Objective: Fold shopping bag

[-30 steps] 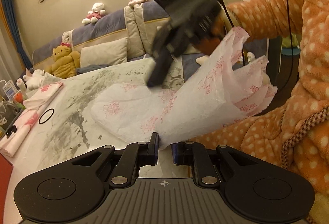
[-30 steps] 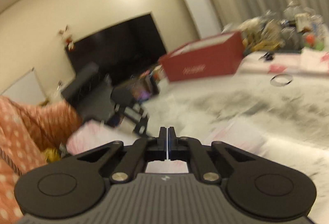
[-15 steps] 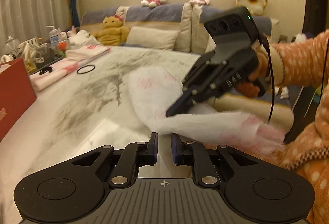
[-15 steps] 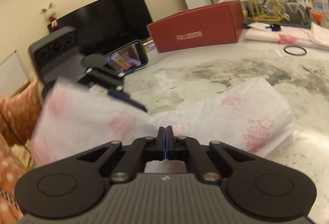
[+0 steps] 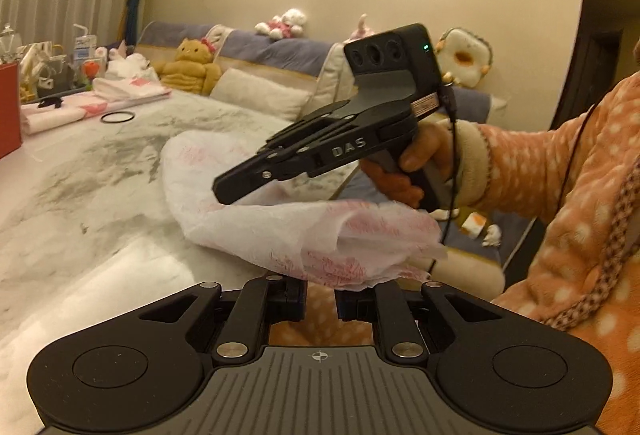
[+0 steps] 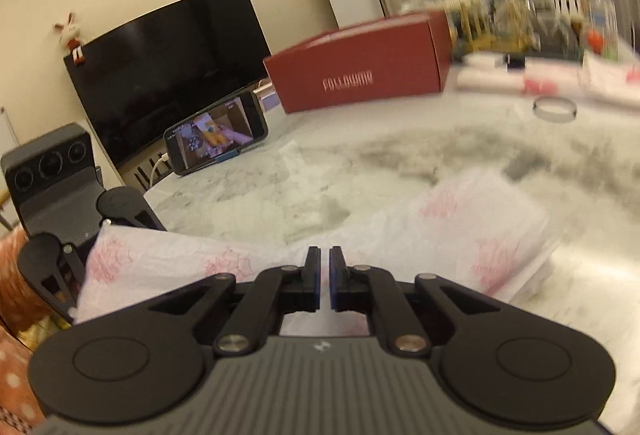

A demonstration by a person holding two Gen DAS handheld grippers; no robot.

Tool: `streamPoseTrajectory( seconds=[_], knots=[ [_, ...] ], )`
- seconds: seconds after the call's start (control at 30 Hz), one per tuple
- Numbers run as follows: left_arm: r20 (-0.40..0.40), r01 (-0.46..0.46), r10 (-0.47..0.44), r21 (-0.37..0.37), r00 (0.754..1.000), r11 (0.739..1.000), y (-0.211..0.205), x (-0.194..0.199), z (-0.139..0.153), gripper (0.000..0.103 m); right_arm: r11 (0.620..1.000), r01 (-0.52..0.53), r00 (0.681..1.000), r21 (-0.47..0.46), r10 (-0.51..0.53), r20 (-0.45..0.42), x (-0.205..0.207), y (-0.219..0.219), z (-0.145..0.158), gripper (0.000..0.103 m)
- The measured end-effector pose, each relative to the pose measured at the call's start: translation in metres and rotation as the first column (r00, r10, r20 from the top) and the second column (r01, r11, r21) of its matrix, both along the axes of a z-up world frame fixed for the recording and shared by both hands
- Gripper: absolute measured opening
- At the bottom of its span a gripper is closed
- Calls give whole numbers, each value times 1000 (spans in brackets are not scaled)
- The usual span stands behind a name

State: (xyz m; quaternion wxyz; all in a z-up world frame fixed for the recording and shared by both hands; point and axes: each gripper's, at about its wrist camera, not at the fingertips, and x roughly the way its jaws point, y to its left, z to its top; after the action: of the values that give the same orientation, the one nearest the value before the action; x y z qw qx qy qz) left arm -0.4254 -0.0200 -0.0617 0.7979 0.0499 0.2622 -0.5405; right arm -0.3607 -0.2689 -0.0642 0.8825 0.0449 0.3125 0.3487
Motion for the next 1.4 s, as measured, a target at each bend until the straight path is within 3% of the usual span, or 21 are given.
streamPoseTrajectory(
  seconds=[0.1, 0.17, 0.33, 0.5, 0.57, 0.77, 0.83, 0.9, 1.0, 1.1, 1.17, 1.27, 1.33, 1.4],
  knots=[
    [1, 29, -29, -60, 1000, 998, -6, 3, 2, 14, 999, -12, 999, -38, 11, -32, 3, -3, -7, 8],
    [3, 20, -20, -123, 1000, 992, -10, 7, 6, 14, 1000, -11, 999, 10, 12, -48, 4, -7, -13, 8],
    [-12, -112, 112, -232, 994, 966, -19, 33, 16, 14, 993, 20, 992, 113, -5, -128, 12, -14, -20, 8],
    [4, -198, 201, -164, 980, 966, -37, 55, 18, 14, 967, 87, 965, 239, -23, -260, 22, -31, -26, 12],
    [10, -210, 212, -114, 977, 971, -44, 61, 15, 14, 954, 121, 965, 273, -49, -258, 20, -43, -22, 12],
    [46, -263, 261, 48, 964, 964, -68, 75, 8, 14, 946, 254, 962, 202, -224, -158, 8, -63, -7, 29],
    [47, -258, 255, 79, 966, 963, -73, 76, 6, 14, 921, 322, 946, 219, -308, -97, -2, -74, 0, 35],
    [52, -256, 251, 105, 966, 961, -79, 77, 5, 14, 883, 386, 920, 268, -391, -34, -15, -88, 8, 68],
    [54, -247, 242, 101, 969, 964, -83, 76, 7, 14, 850, 391, 912, 354, -410, -23, -25, -108, 16, 70],
    [50, -218, 214, 93, 976, 972, -85, 71, 10, 14, 872, 375, 921, 315, -390, -18, -26, -109, 16, 70],
    [25, -195, 193, 93, 981, 976, -81, 66, 9, 14, 897, 360, 923, 257, -382, 40, -30, -103, 16, 67],
    [-11, -235, 237, 85, 971, 968, -60, 58, 4, 14, 933, 314, 927, 178, -342, 157, -37, -92, 22, 67],
    [-41, -267, 270, 64, 962, 962, -42, 51, 0, 14, 952, 276, 925, 134, -301, 232, -40, -81, 27, 74],
    [-46, -289, 291, 51, 956, 956, -27, 41, -3, 14, 962, 257, 916, 90, -272, 295, -44, -71, 29, 99]
  ],
)
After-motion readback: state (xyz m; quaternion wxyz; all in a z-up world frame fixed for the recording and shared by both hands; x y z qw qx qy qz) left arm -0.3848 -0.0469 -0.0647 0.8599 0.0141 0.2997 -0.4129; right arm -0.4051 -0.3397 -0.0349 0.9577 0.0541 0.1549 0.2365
